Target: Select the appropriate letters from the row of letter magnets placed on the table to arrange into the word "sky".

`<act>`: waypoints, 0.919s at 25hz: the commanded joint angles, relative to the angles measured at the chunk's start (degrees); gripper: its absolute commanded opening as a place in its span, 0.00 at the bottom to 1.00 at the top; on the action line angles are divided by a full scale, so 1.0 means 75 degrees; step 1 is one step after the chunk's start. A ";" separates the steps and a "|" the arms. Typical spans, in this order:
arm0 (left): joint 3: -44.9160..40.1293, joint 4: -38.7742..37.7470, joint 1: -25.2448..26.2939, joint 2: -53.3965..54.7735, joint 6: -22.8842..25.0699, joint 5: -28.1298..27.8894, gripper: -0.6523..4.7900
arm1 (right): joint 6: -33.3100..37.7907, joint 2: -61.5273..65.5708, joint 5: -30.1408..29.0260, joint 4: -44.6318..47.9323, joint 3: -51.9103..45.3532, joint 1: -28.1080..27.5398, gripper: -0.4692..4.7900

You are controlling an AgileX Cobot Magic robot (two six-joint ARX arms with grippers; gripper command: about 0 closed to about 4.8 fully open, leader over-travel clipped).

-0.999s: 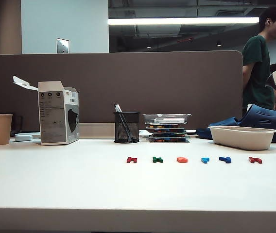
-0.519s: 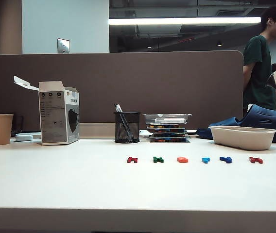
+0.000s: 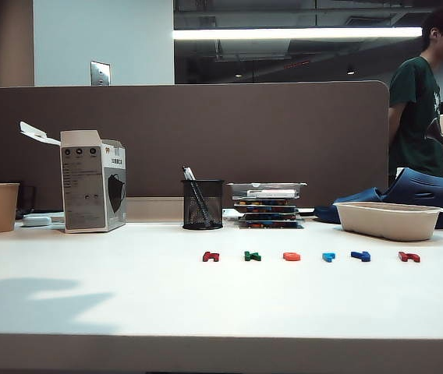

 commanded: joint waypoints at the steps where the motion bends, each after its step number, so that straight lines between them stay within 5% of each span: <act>1: 0.0023 0.0341 -0.0227 0.0414 -0.0245 -0.0105 0.11 | -0.0017 -0.0055 0.0026 0.0073 -0.0041 -0.0003 0.09; 12: 0.0020 0.0551 -0.0321 0.0740 -0.0239 -0.0510 0.11 | 0.0425 -0.0052 -0.0003 -0.0064 0.0131 0.0012 0.09; 23: 0.0020 0.0554 -0.0306 0.0740 -0.0239 -0.0539 0.11 | 0.0600 0.0198 -0.0335 -0.1221 0.2104 0.0017 0.09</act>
